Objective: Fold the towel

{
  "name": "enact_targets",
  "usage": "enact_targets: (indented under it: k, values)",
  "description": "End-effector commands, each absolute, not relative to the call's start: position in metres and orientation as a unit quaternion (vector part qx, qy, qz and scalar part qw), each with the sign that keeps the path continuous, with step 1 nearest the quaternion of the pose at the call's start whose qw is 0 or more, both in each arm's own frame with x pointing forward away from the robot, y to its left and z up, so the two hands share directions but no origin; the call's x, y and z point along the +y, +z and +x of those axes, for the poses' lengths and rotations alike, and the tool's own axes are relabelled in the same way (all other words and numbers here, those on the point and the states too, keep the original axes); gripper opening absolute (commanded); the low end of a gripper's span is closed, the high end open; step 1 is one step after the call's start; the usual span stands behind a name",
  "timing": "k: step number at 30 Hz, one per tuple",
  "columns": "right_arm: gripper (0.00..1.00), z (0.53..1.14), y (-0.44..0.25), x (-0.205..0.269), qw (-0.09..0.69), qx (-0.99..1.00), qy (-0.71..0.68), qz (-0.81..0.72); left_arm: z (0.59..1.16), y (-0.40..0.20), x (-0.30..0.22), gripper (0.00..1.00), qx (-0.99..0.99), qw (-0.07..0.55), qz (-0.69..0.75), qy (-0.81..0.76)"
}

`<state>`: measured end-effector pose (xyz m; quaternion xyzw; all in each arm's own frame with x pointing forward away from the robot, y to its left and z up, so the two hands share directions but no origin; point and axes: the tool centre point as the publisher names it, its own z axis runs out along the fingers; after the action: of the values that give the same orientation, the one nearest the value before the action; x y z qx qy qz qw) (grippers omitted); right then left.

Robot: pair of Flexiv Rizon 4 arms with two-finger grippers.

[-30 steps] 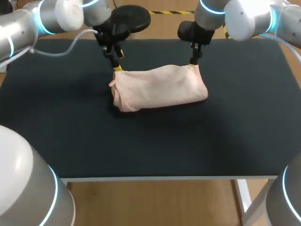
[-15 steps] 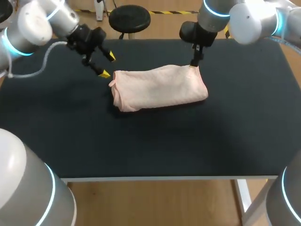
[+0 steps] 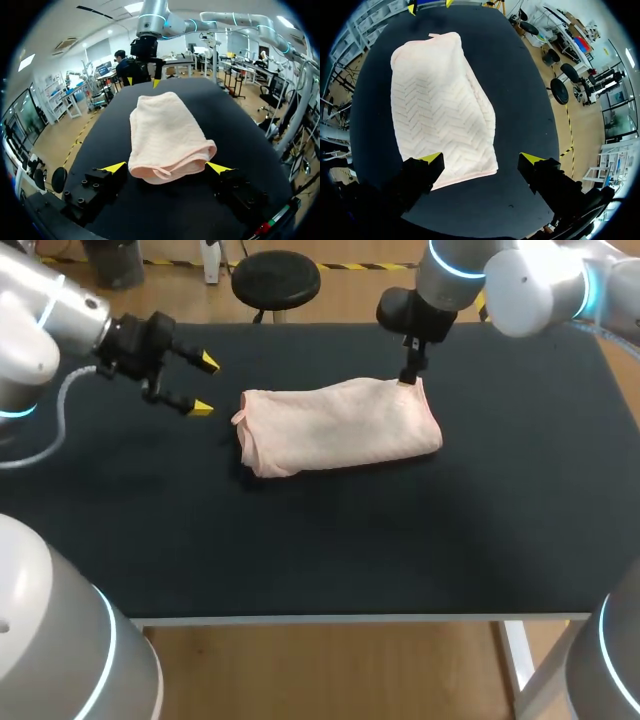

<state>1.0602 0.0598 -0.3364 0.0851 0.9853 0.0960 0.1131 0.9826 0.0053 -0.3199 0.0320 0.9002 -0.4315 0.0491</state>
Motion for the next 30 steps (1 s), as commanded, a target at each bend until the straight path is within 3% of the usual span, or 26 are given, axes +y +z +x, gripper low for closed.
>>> enact_targets:
  k: [1,30]
  values:
    - [1.0,1.0594,-0.3354,0.0621,0.113,0.986,0.091,0.086,0.9662,-0.3191,0.0133,1.0,0.893,0.113,-0.011,-0.437]
    - [1.0,1.0518,-0.3318,0.0642,0.122,0.99,0.054,0.054,0.9642,-0.3198,0.0165,1.0,0.9,0.096,-0.027,-0.424]
